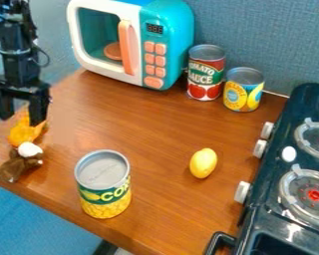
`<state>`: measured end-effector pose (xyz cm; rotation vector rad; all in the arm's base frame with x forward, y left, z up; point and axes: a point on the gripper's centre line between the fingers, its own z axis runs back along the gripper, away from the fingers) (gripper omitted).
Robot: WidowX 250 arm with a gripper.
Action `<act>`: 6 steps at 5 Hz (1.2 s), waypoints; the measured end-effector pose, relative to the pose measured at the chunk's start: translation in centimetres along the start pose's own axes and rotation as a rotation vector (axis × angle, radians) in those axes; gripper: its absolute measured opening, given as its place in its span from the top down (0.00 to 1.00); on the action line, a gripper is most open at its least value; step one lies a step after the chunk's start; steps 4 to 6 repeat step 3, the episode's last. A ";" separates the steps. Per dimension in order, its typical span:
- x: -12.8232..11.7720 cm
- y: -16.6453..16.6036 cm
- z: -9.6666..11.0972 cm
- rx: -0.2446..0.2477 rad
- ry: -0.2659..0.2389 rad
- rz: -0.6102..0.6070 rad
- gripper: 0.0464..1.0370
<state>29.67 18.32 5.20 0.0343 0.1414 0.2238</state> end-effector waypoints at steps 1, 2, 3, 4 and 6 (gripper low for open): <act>-0.1 -2.4 2.7 0.001 -0.066 -0.066 0.03; -0.8 -7.5 4.6 0.008 -0.136 -0.203 0.03; -2.5 -12.3 5.6 0.021 -0.182 -0.337 0.03; -2.5 -12.3 5.6 0.021 -0.182 -0.337 0.03; -2.5 -12.3 5.6 0.021 -0.182 -0.337 0.03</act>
